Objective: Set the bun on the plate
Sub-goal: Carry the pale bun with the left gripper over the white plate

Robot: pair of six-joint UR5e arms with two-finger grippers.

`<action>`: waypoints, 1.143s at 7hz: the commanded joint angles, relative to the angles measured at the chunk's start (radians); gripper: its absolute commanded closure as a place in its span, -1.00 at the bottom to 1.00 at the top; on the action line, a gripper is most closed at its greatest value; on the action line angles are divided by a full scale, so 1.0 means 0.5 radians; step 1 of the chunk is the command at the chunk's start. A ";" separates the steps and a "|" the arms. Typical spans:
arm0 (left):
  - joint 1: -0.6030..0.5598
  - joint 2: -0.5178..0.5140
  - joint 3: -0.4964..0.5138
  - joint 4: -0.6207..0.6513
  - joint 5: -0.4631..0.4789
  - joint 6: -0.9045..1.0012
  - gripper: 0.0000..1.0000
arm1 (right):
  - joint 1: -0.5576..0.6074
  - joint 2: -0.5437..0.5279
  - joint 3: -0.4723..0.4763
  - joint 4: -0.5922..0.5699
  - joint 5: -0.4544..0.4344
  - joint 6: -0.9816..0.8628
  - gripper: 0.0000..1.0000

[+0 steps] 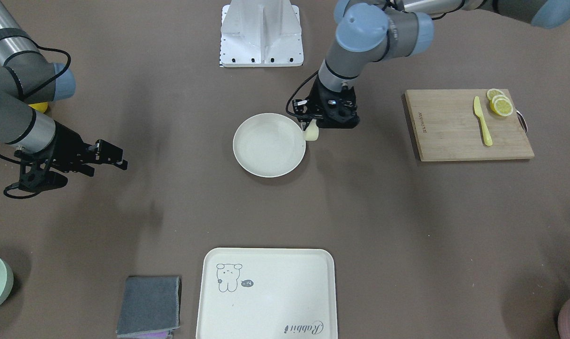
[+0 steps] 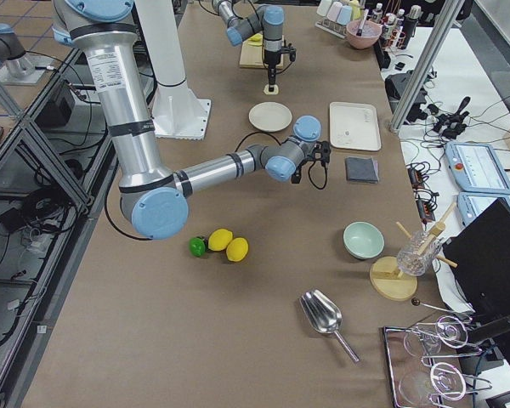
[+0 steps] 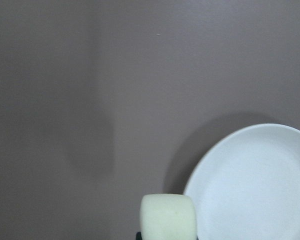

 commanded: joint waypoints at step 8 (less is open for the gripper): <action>0.050 -0.109 -0.002 0.013 0.142 -0.015 -0.96 | 0.136 -0.063 0.026 -0.021 0.112 -0.077 -0.99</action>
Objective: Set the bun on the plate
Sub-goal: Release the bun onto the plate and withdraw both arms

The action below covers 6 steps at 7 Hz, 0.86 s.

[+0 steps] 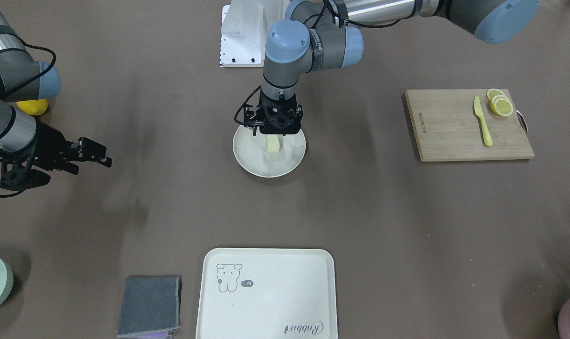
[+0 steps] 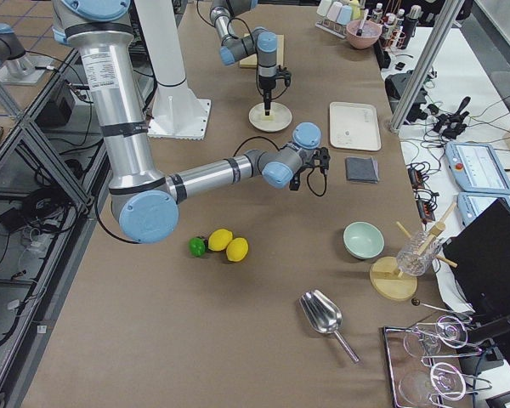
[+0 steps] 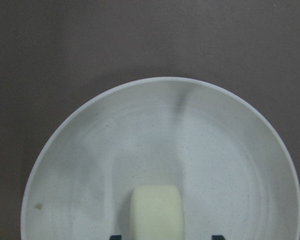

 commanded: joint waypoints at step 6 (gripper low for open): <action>-1.711 1.069 -0.297 0.508 -0.660 2.905 -0.96 | 0.853 -0.035 -0.028 -1.201 -0.226 -1.854 -1.00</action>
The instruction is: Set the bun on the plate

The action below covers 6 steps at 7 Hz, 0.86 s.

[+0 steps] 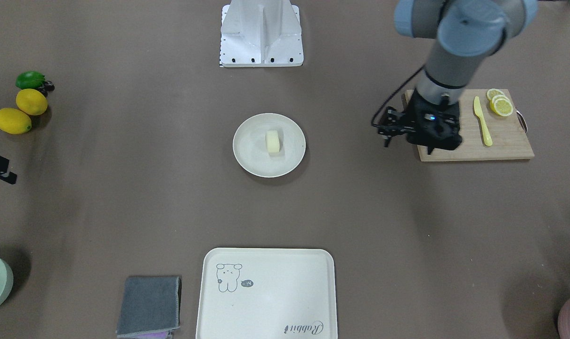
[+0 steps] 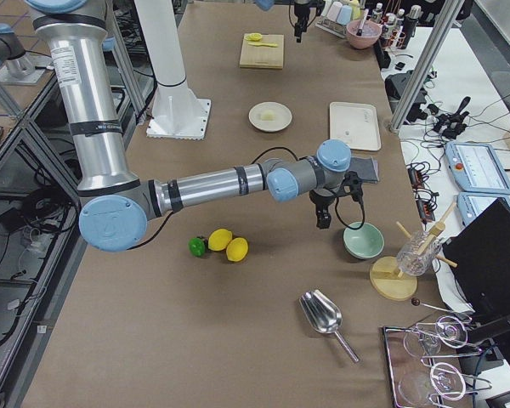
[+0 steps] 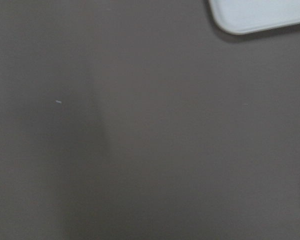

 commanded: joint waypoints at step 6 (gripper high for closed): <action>-0.695 0.312 0.468 0.015 -0.139 0.965 -0.96 | 0.208 -0.032 -0.008 -0.285 -0.095 -0.364 -1.00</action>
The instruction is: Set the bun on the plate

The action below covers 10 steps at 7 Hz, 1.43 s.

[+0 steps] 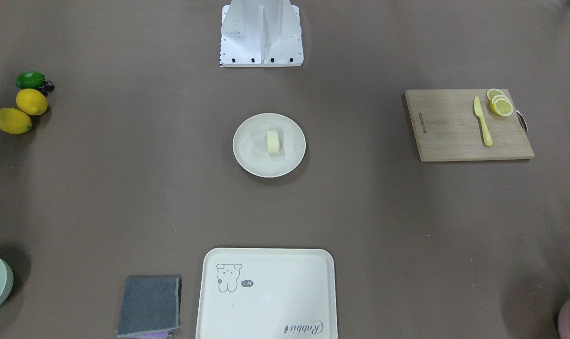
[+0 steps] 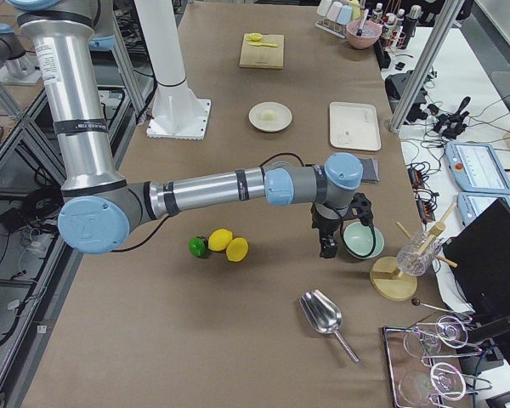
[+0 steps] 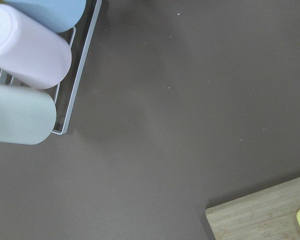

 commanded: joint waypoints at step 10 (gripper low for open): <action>-0.013 0.100 -0.073 0.022 -0.237 -0.016 -0.97 | 0.001 -0.032 0.037 0.008 0.051 0.005 -1.00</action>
